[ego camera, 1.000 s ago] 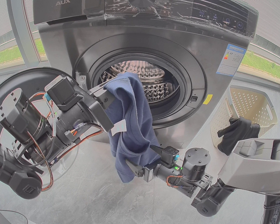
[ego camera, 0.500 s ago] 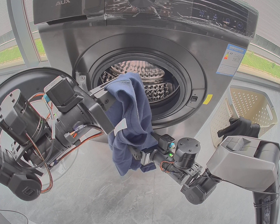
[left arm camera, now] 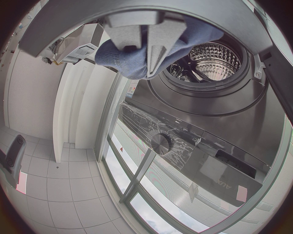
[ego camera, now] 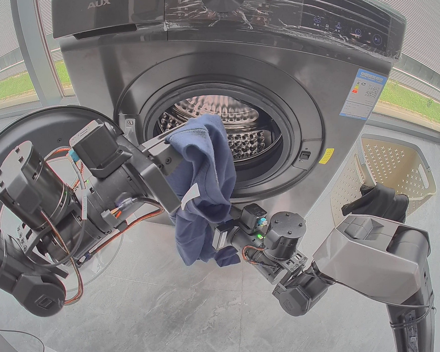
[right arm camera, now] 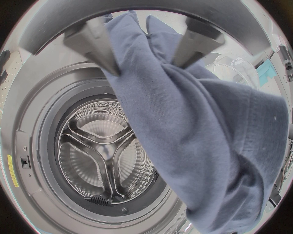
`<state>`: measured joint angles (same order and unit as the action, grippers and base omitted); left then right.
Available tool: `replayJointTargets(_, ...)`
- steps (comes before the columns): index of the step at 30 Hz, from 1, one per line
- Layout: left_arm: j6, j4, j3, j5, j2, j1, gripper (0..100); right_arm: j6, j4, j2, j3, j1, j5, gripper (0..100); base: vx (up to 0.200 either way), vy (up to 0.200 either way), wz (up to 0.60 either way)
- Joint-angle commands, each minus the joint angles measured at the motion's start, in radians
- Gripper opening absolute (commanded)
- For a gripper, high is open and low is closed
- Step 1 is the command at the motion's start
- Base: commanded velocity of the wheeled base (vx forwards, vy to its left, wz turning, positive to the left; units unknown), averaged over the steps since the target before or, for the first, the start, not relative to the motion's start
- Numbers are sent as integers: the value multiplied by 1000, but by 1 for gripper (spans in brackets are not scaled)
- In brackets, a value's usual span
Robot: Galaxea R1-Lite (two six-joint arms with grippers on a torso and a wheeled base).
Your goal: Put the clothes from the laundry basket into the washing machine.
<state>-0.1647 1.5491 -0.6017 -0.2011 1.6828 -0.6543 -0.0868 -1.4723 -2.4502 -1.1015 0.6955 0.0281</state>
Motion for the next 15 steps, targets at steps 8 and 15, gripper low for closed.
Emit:
replayJointTargets(8,-4,0,-9,0,0,12,0,-1,-19,56,65,-33,1,0,0,0,0)
replayJointTargets(15,-4,-3,0,8,6,77,0,-2,-23,209,204,-106,29,0,0,0,0)
